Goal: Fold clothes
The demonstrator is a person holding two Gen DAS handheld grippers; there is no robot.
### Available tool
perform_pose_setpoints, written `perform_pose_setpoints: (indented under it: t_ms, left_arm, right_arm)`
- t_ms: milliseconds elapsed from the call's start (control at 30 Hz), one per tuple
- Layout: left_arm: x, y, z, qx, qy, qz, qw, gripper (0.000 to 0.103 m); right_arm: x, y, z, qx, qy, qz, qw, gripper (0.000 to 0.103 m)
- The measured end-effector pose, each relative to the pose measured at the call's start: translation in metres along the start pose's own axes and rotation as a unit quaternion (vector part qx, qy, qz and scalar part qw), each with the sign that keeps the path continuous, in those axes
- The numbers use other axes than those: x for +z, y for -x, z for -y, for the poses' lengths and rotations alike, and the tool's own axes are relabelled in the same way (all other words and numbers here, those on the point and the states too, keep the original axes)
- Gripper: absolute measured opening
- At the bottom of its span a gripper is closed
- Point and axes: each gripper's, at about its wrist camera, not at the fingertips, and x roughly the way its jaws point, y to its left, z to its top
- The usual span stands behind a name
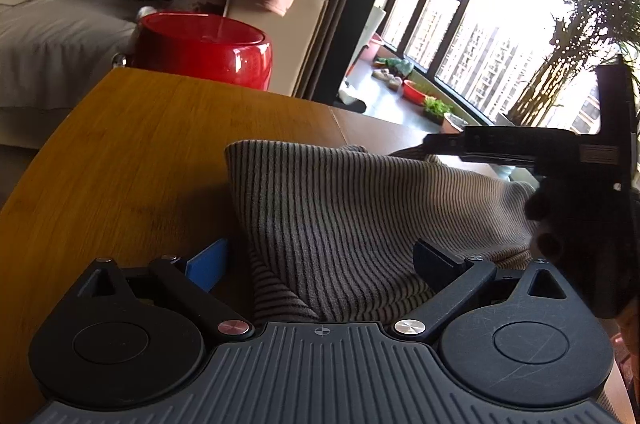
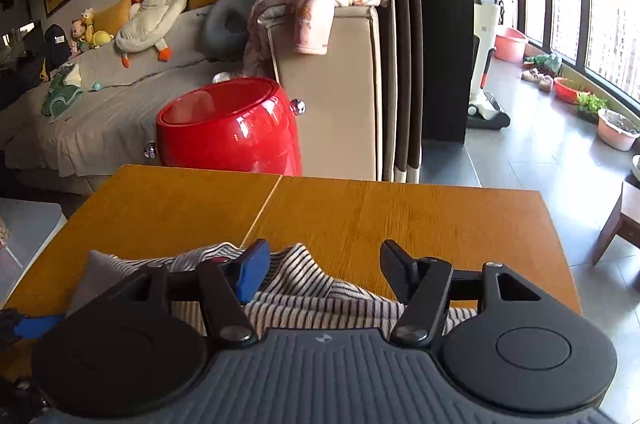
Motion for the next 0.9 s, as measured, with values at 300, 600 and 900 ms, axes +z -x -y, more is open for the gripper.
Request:
perform_pose_setpoints:
  t_ms: [300, 600, 900]
  left_arm:
    - [0.011, 0.024, -0.012, -0.022, 0.036, 0.014, 0.999, 0.102]
    - [0.041, 0.103, -0.007, -0.033, 0.032, 0.1, 0.994, 0.103]
    - [0.005, 0.106, 0.05, -0.019, -0.077, 0.037, 0.9961, 0.085]
  right_arm:
    - [-0.003, 0.008, -0.012, 0.027, 0.013, 0.002, 1.0, 0.009]
    - [-0.047, 0.165, -0.021, 0.137, 0.006, 0.062, 0.989, 0.006]
    - [-0.163, 0.184, -0.036, 0.128, 0.018, -0.032, 0.991, 0.006]
